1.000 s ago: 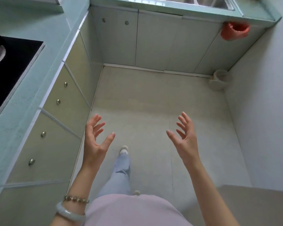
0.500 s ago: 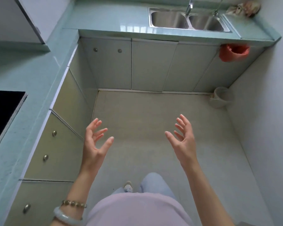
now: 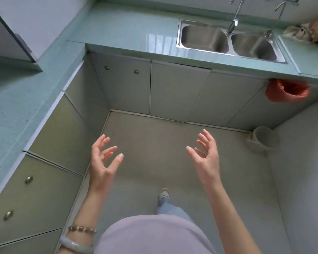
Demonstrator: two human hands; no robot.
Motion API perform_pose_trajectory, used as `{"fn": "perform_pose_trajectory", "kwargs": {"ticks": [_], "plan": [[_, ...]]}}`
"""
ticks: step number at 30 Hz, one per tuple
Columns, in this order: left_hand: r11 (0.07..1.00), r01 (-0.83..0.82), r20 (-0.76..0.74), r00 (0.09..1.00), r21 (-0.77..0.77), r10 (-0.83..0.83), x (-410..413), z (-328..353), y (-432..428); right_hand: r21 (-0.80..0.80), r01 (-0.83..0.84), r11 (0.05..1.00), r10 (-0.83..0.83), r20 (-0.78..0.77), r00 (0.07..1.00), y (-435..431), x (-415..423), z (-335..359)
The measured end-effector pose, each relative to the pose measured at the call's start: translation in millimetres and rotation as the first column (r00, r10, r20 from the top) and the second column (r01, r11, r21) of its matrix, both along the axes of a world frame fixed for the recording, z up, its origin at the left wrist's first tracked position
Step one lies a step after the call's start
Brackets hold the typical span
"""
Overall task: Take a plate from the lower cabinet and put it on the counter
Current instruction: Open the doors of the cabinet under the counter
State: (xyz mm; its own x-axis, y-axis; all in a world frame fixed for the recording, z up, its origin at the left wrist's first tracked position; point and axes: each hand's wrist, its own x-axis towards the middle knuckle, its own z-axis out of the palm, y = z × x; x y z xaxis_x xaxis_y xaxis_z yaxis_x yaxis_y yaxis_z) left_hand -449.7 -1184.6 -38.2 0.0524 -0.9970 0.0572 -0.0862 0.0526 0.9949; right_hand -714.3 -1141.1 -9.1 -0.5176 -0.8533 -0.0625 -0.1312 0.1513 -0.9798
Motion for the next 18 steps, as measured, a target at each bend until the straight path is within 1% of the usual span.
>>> {"fn": "perform_pose_trajectory", "kwargs": {"ticks": [4, 8, 18], "plan": [[0.999, -0.041, 0.004, 0.999, -0.014, 0.041, -41.5, 1.6, -41.5, -0.019, -0.082, 0.996, 0.082, -0.015, 0.997, -57.6, -46.4, 7.4], [0.995, -0.100, 0.005, 0.995, -0.001, 0.100, -65.5, 0.1, -68.8, -0.005, -0.155, 0.988, 0.155, 0.002, 0.988, -106.6, -74.3, 9.0], [0.967, -0.256, 0.037, 0.966, -0.007, 0.256, -72.9, 0.4, -131.2, -0.003, -0.327, 0.945, 0.327, 0.023, 0.945, -213.4, -81.7, 5.1]]}}
